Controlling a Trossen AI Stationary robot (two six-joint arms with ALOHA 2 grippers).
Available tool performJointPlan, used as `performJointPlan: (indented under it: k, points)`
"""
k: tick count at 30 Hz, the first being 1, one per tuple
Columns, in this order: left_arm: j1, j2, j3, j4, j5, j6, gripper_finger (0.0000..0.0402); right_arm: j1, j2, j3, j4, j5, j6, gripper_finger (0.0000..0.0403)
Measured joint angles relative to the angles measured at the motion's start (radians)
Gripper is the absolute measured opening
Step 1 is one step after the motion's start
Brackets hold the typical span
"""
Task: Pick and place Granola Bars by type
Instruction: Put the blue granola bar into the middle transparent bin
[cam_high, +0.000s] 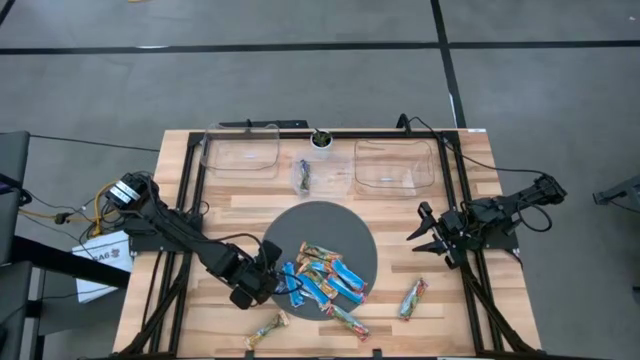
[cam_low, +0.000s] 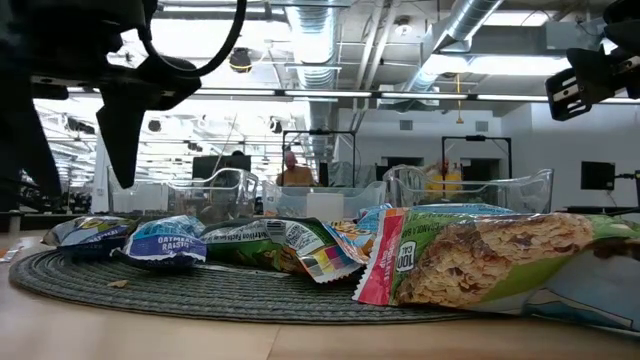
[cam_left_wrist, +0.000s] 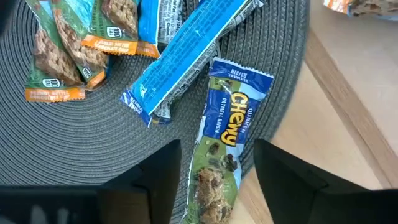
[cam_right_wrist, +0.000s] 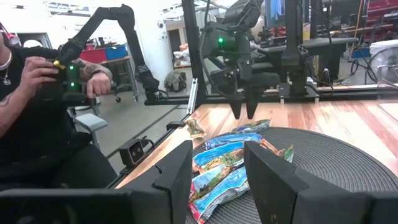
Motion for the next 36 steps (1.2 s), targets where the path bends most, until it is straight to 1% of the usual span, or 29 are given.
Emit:
performJointPlan:
  k: [5,11,19,23,32,36]
  points:
    - [0.003,0.048,-0.002,0.007,0.014,0.009,0.0207,0.000,0.000,0.000,0.000,0.000,0.000,0.0137]
    - [0.011,0.109,-0.002,0.034,0.018,0.049,0.0197,0.000,0.000,0.000,0.000,0.000,0.000,0.0138]
    - [0.024,0.127,-0.002,0.052,0.019,0.041,0.0183,0.000,0.000,0.000,0.000,0.000,0.000,0.0139]
    - [0.024,0.127,-0.002,0.053,0.023,0.040,0.0161,0.000,0.000,0.000,0.000,0.000,0.000,0.0137]
    - [0.024,0.127,-0.002,0.053,0.024,0.037,0.0085,0.000,0.000,0.000,0.000,0.000,0.000,0.0139]
    - [0.024,0.127,-0.002,0.053,0.023,0.018,0.0064,0.000,0.000,0.000,0.000,0.000,0.000,0.0137]
